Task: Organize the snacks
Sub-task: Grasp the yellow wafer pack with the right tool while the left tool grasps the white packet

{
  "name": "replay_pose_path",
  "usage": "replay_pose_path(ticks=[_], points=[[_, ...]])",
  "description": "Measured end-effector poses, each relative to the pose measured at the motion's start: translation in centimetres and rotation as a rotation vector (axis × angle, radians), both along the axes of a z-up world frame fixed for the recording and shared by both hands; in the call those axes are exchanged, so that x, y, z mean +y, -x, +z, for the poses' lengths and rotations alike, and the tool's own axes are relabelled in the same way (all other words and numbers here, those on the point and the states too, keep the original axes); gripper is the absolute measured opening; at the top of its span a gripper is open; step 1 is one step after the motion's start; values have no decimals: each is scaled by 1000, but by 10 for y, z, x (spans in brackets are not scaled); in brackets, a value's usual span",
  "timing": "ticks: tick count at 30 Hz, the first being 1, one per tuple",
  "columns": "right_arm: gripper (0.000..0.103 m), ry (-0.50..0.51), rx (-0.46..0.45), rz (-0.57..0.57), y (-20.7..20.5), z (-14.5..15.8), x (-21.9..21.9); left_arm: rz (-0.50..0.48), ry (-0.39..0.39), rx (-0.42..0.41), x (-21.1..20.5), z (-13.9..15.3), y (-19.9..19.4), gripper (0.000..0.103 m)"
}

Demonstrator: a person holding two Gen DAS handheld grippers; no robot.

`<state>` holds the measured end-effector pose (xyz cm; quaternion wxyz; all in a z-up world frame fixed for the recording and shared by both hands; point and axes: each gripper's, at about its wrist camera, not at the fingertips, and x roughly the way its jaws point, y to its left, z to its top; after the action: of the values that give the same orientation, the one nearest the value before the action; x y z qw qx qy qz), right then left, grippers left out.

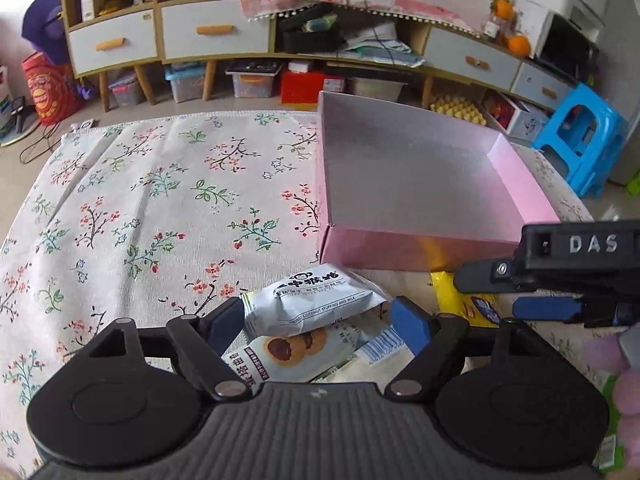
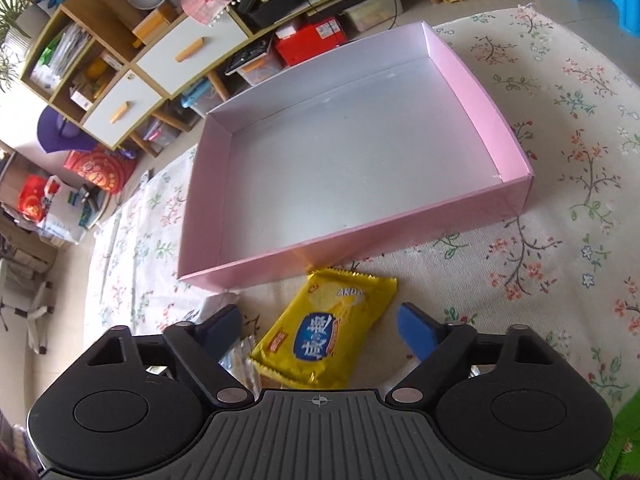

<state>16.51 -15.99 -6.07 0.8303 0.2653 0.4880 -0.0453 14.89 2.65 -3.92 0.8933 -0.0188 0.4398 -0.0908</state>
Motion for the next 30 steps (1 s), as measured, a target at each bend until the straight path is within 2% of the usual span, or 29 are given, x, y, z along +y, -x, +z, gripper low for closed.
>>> replay_pose_path(ticks=[5, 12, 15, 17, 22, 23, 27, 30], points=[[67, -17, 25, -16, -4, -9, 0, 83, 53, 5, -2, 1, -3, 84], [54, -55, 30, -59, -1, -14, -9, 137, 40, 6, -12, -2, -1, 87], [50, -60, 31, -59, 1, -12, -11, 118, 40, -3, -14, -1, 1, 78], [49, -48, 35, -57, 2, -10, -11, 96, 52, -10, -14, 1, 2, 66], [49, 0, 46, -69, 8, -7, -18, 59, 54, -15, -11, 3, 4, 53], [49, 3, 48, -74, 9, -6, -21, 61, 46, -11, -12, 3, 4, 37], [49, -11, 50, -91, 15, -4, -33, 48, 59, -3, -7, 4, 6, 34], [49, -20, 43, -93, 18, -1, -38, 46, 63, -5, -6, 6, 7, 27]])
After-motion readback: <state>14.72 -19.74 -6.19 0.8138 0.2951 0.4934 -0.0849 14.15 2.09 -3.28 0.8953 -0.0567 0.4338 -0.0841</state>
